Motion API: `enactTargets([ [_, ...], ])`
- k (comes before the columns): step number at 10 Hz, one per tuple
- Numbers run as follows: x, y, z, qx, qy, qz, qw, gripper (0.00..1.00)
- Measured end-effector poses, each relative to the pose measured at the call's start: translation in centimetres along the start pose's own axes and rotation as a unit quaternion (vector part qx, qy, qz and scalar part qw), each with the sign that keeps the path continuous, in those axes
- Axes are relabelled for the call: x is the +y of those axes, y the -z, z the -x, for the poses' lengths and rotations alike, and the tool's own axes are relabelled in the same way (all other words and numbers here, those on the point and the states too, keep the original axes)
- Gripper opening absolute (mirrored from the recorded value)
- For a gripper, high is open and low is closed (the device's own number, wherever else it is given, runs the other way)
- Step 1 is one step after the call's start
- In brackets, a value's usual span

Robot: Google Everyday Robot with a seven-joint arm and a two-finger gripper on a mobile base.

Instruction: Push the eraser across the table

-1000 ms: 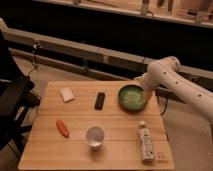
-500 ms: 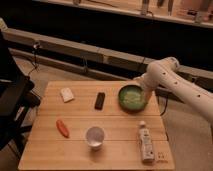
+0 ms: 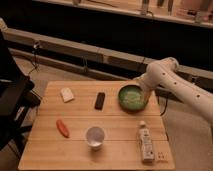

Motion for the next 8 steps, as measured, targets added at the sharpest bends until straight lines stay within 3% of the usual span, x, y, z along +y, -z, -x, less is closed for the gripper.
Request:
enactTargets([
  [5, -2.4, -0.8, 3.7, -0.008, 0.045, -0.020, 0.9987, 0.02],
  [8, -3.3, -2.2, 5.9, -0.026, 0.072, -0.014, 0.9970, 0.00],
])
